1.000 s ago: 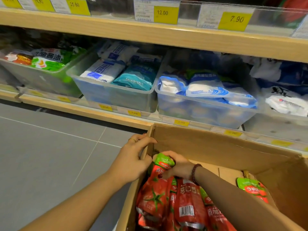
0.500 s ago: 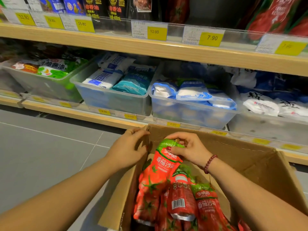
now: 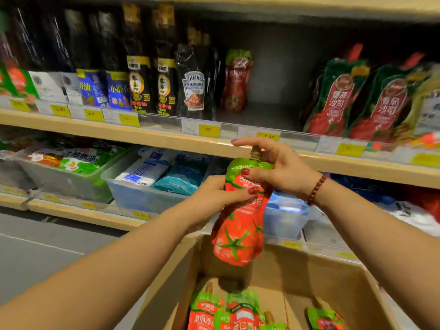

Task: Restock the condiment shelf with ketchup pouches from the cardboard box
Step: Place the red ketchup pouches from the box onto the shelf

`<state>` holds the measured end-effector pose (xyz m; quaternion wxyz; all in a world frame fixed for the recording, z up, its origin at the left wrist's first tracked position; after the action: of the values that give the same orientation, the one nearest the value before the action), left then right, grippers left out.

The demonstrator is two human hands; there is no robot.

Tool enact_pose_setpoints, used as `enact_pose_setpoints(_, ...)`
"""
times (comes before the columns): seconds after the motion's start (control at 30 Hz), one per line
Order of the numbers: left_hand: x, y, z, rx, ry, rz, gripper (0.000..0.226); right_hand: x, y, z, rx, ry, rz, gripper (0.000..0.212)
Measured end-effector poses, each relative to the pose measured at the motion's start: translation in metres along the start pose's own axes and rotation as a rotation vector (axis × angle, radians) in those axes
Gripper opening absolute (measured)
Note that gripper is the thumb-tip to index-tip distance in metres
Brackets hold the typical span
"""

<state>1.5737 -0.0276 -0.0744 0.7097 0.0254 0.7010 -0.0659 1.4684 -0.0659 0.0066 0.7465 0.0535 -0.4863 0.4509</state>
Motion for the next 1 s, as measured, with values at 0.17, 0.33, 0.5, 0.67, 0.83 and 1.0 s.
enact_pose_setpoints(0.17, -0.048, -0.025, 0.005, -0.046, 0.094, -0.026, 0.038, 0.038, -0.03, 0.031, -0.005, 0.017, 0.091, 0.078)
enact_pose_setpoints(0.33, -0.075, -0.047, 0.01, -0.088, 0.113, -0.015, 0.04, 0.026, -0.046, 0.074, -0.226, -0.007, -0.004, 0.102)
enact_pose_setpoints(0.5, -0.102, -0.069, 0.023, -0.183, 0.145, -0.042, 0.022, -0.008, -0.045, 0.113, -0.524, -0.068, -0.119, 0.058)
enact_pose_setpoints(0.67, -0.147, -0.105, 0.041, -0.225, 0.138, -0.107, 0.008, -0.055, -0.036, 0.11, -0.429, 0.351, -0.273, 0.02)
enact_pose_setpoints(0.83, -0.166, -0.141, 0.056, -0.285, 0.074, -0.094, 0.022, -0.064, -0.035, 0.094, -0.377, 0.882, -0.269, 0.019)
enact_pose_setpoints(1.0, -0.186, -0.172, 0.072, -0.356, 0.114, -0.145, 0.046, -0.071, -0.035, 0.086, -0.473, 0.992, -0.169, 0.021)
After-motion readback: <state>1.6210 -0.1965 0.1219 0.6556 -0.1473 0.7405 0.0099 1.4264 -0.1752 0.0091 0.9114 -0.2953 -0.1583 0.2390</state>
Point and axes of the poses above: each hand's wrist, its own y-axis away from the middle knuckle, its own z-axis out of the back of the hand, x = y × z, the point moved 6 cm from there along -y, towards the middle knuckle
